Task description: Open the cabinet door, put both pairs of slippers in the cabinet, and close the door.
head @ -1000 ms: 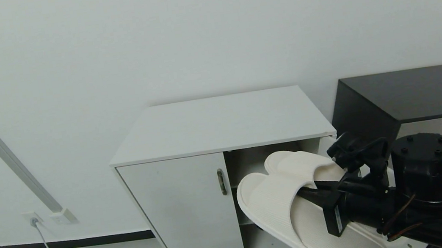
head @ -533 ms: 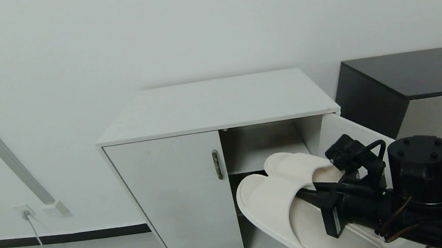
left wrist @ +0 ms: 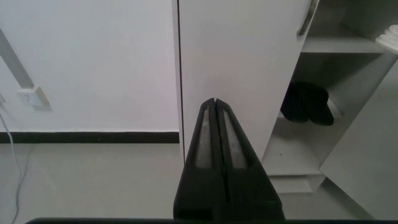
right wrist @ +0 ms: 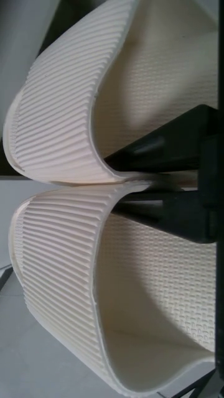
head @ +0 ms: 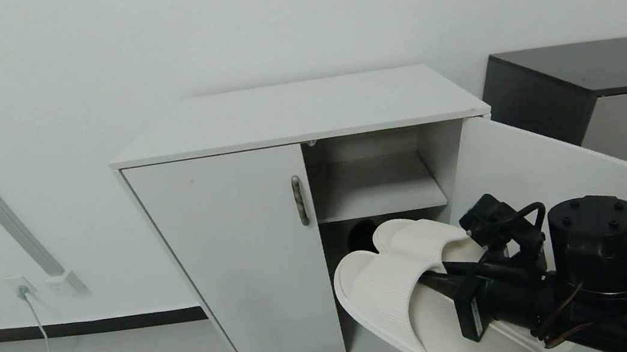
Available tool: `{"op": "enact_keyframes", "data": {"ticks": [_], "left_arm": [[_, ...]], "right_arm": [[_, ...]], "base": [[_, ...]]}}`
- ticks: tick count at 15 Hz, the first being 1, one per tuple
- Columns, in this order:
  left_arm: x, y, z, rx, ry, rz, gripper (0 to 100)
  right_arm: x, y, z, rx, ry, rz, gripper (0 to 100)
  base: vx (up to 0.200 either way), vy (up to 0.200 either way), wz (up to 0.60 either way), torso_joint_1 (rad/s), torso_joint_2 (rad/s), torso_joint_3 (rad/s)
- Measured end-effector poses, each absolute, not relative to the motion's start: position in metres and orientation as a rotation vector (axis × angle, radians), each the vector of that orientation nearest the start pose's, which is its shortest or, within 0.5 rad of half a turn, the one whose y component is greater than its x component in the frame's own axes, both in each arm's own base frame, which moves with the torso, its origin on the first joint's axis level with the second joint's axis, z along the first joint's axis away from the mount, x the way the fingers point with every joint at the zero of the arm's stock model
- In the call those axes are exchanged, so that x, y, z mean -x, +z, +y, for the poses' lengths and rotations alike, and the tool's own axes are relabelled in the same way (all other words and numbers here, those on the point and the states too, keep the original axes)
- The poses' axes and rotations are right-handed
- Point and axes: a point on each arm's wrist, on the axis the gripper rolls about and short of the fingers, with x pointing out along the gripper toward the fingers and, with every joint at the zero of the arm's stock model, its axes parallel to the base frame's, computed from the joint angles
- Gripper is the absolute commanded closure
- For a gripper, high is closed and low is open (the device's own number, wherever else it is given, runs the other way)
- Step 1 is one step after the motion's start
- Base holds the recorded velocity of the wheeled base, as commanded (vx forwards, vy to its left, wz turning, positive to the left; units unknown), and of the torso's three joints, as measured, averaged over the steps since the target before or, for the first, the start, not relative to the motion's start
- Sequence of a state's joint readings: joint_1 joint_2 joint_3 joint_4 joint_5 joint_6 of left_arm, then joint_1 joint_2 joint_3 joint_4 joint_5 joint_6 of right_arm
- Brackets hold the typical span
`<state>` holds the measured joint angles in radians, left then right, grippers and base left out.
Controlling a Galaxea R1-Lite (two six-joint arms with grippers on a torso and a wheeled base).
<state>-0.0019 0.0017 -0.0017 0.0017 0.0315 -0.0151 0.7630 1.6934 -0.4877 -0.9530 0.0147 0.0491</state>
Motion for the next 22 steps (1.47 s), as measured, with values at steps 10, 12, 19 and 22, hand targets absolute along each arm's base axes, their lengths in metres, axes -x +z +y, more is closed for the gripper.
{"op": "enact_keyframes", "data": {"ticks": [10,12,19,22], "left_arm": [[0.023,0.076,0.001,0.016,0.029,0.002,100],[0.023,0.076,0.001,0.016,0.029,0.003,100],[0.023,0.076,0.001,0.017,0.029,0.001,100],[0.023,0.076,0.001,0.017,0.029,0.001,100]], "right_arm": [[-0.196,0.125,0.191,0.054,0.770,0.272,100],[-0.196,0.124,0.191,0.056,0.770,0.275,100],[-0.196,0.123,0.190,0.074,0.762,0.270,100],[-0.196,0.123,0.190,0.077,0.763,0.273,100]], "base": [[0.000,0.000,0.00,-0.076,0.45,0.372],[0.000,0.000,0.00,0.002,0.18,0.161],[0.000,0.000,0.00,0.000,0.00,0.000],[0.000,0.000,0.00,0.000,0.00,0.000]]}}
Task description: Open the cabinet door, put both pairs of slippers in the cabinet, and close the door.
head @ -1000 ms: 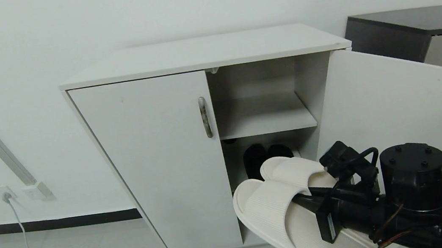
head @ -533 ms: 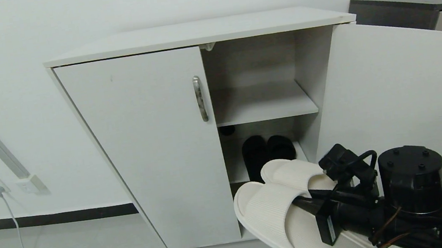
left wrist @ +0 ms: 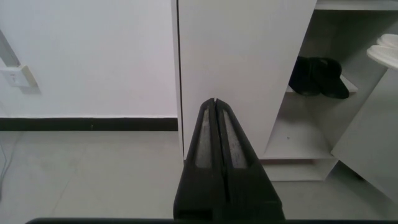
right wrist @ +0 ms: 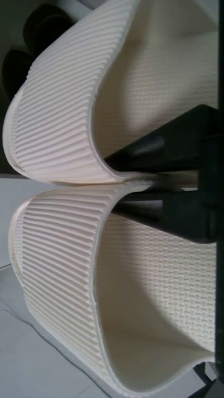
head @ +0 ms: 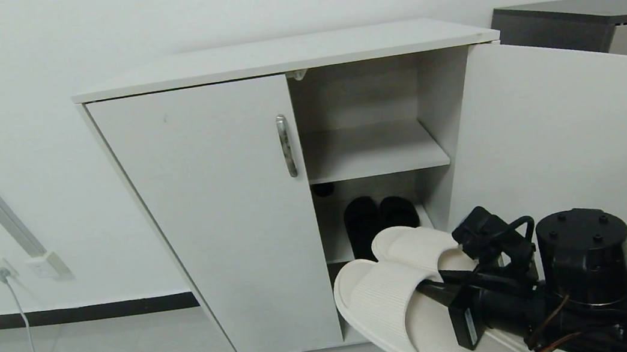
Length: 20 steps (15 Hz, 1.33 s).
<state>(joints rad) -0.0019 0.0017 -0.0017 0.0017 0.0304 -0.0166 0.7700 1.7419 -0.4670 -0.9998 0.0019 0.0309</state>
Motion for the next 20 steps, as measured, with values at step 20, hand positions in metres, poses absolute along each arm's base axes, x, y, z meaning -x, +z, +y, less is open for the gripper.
{"op": "enact_keyframes", "data": {"ticks": [20], "left_arm": [[0.023,0.076,0.001,0.014,0.026,0.002,100]], "right_arm": [[-0.218,0.116,0.254,0.046,0.393,0.253,100]], "base": [[0.000,0.000,-0.03,-0.001,0.03,0.018]]}}
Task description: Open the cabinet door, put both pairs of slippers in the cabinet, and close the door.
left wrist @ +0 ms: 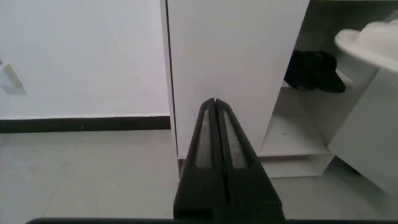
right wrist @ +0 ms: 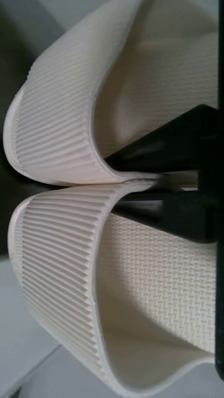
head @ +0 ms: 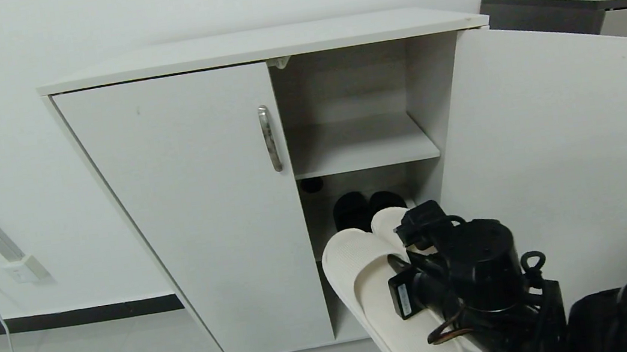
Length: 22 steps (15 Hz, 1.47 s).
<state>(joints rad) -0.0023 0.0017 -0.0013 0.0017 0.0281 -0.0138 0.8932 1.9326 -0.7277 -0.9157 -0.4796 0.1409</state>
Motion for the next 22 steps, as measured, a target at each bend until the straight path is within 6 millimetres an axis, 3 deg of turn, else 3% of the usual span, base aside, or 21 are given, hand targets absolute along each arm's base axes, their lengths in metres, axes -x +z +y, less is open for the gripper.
{"op": "enact_keyframes", "data": {"ticks": [4,8,14,22], "left_arm": [[0.023,0.076,0.001,0.014,0.025,0.002,100],[0.023,0.076,0.001,0.014,0.025,0.002,100],[0.023,0.076,0.001,0.015,0.026,0.002,100],[0.023,0.076,0.001,0.016,0.029,0.001,100]], "right_arm": [[-0.223,0.120,0.276,0.058,0.251,0.386,100],[-0.233,0.165,0.298,0.037,0.083,0.328,100],[-0.237,0.226,0.308,-0.011,0.058,0.274,100],[-0.257,0.220,0.311,-0.008,0.037,0.236,100]], "base": [[0.000,0.000,0.00,0.000,0.00,0.000],[0.000,0.000,0.00,0.000,0.00,0.000],[0.000,0.000,0.00,0.000,0.00,0.000],[0.000,0.000,0.00,0.000,0.00,0.000]]}}
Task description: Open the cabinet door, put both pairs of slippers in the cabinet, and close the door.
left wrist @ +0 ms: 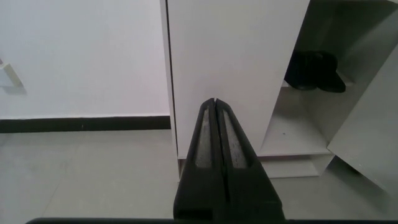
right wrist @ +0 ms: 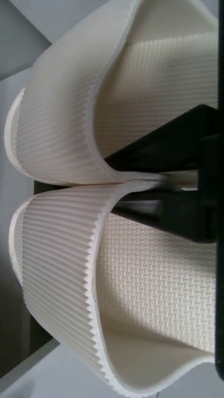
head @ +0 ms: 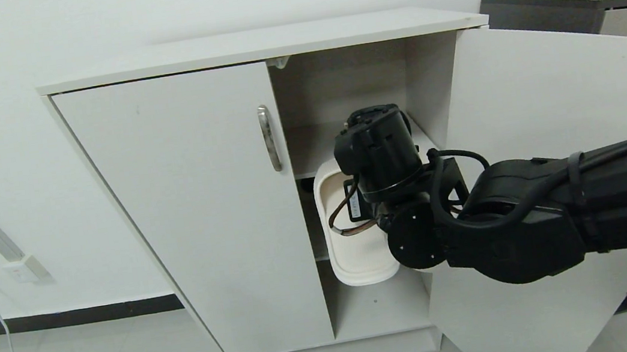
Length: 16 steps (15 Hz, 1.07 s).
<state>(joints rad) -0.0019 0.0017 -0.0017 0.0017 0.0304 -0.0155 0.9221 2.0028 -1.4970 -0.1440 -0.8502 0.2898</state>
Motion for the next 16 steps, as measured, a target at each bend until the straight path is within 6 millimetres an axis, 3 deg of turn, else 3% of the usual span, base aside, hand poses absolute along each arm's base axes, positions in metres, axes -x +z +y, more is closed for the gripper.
{"op": "enact_keyframes", "data": {"ticks": [10,16], "left_arm": [[0.0228,0.0757,0.0007,0.017,0.028,0.002,100],[0.0228,0.0758,0.0008,0.017,0.031,0.001,100]], "right_arm": [[-0.2611,0.2155,0.3113,0.000,0.031,0.241,100],[-0.2612,0.2172,0.3121,-0.003,0.039,0.228,100]], "base": [[0.180,0.000,0.00,0.002,0.00,0.003],[0.000,0.000,0.00,0.000,0.00,0.000]]}}
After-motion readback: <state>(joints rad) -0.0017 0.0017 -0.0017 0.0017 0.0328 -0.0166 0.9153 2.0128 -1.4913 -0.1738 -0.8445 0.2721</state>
